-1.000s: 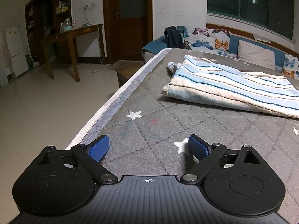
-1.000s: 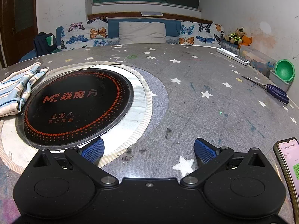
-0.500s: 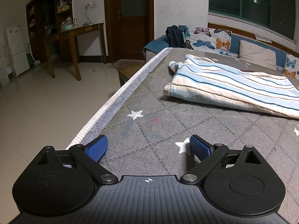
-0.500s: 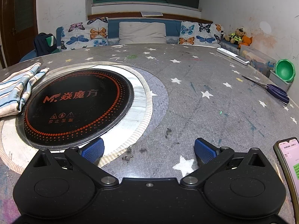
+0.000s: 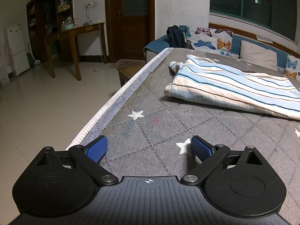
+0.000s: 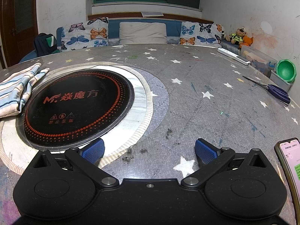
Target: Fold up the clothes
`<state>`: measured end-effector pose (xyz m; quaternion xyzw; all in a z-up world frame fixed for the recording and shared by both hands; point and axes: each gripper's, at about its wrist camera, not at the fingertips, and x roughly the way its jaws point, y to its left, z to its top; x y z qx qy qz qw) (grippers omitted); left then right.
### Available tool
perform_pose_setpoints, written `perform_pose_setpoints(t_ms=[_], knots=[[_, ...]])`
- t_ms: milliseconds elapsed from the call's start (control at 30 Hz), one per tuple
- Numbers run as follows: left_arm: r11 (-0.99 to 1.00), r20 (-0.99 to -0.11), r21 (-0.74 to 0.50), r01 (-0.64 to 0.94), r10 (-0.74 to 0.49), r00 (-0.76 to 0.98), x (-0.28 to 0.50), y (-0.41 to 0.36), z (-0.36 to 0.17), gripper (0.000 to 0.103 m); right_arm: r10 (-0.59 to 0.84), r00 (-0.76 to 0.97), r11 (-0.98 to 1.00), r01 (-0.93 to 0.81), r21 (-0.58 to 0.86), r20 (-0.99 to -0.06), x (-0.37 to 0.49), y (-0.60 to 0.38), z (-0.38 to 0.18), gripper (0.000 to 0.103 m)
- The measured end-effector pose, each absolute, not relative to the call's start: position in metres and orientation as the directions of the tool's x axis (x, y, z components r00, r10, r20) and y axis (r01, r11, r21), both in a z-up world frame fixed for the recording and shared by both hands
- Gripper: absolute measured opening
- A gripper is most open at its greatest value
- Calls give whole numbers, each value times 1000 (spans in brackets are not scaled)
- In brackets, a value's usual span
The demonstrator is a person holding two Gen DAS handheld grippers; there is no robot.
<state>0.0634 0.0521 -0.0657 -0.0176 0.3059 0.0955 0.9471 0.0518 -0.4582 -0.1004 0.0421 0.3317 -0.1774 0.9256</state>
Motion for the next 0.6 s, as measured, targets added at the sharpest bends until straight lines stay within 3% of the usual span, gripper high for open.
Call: perform_pose_setpoints(t_ms=[600], knots=[[981,-583,24,-192,169,795,63,52,-66,97,-301,717,933,357,-39,-629,50,-464,-95,103]])
